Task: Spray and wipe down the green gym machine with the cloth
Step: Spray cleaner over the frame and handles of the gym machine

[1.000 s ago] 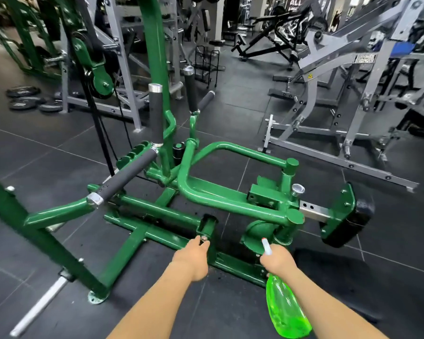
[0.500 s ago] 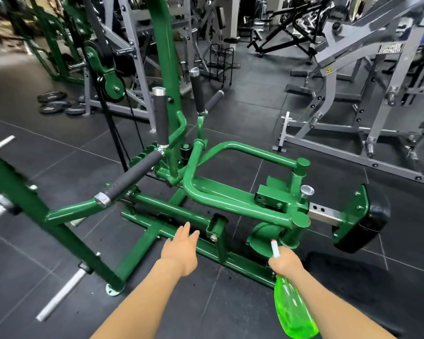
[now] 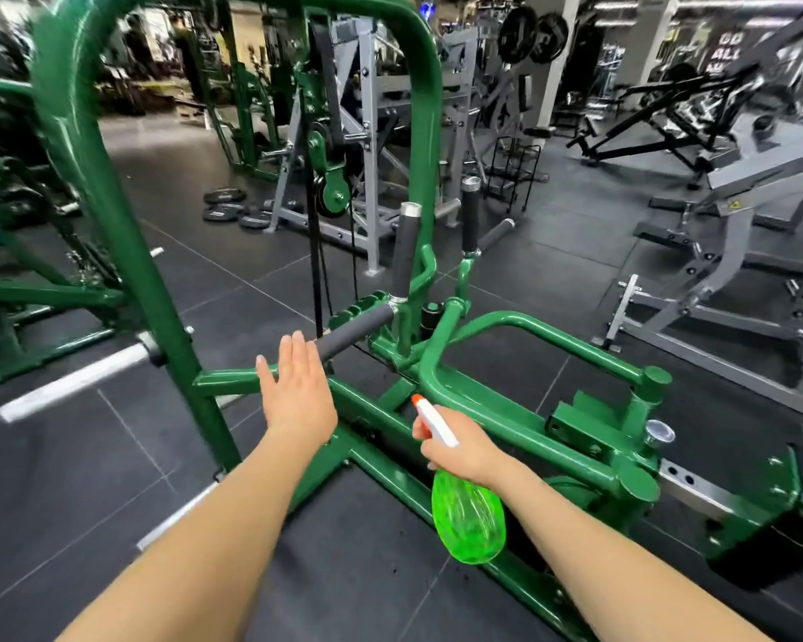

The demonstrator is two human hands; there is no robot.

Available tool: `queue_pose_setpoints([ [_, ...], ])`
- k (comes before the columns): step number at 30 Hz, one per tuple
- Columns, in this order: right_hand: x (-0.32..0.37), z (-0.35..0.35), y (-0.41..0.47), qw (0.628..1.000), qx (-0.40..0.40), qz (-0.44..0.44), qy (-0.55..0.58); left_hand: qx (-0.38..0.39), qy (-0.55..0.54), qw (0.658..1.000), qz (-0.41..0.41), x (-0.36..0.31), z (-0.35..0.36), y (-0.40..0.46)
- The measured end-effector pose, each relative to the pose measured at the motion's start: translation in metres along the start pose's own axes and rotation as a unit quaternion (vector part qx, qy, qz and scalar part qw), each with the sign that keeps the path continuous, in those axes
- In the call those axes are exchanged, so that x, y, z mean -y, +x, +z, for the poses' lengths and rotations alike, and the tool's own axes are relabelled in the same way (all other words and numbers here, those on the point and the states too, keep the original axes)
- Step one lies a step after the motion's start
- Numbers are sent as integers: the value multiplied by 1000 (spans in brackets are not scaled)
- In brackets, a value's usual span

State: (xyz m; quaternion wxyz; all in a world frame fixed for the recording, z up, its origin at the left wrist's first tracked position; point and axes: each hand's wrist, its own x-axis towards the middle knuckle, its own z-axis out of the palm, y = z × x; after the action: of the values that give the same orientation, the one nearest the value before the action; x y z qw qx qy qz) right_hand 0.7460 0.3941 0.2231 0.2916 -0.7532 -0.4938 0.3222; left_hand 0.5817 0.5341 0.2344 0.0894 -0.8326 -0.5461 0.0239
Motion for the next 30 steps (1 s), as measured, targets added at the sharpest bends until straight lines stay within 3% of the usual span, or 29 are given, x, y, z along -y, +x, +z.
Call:
queue_pose_setpoints([
  [4,43,10,18,999,6,-37,11,96,-28,995,1,14,8,2],
  [11,65,23,38,999,18,-37,-15,126,-43,991,10,17,4,2],
  [17,69,24,51,1000,-1,-6,29,115,-48,992,18,24,3,3],
  [21,68,19,64,999,-39,20,7,66,-29,997,24,21,-4,11],
  [25,58,21,78,994,-76,51,53,23,16,999,32,16,-11,24],
  [30,57,19,92,988,-122,72,63,-1,-17,1000,21,10,-10,44],
])
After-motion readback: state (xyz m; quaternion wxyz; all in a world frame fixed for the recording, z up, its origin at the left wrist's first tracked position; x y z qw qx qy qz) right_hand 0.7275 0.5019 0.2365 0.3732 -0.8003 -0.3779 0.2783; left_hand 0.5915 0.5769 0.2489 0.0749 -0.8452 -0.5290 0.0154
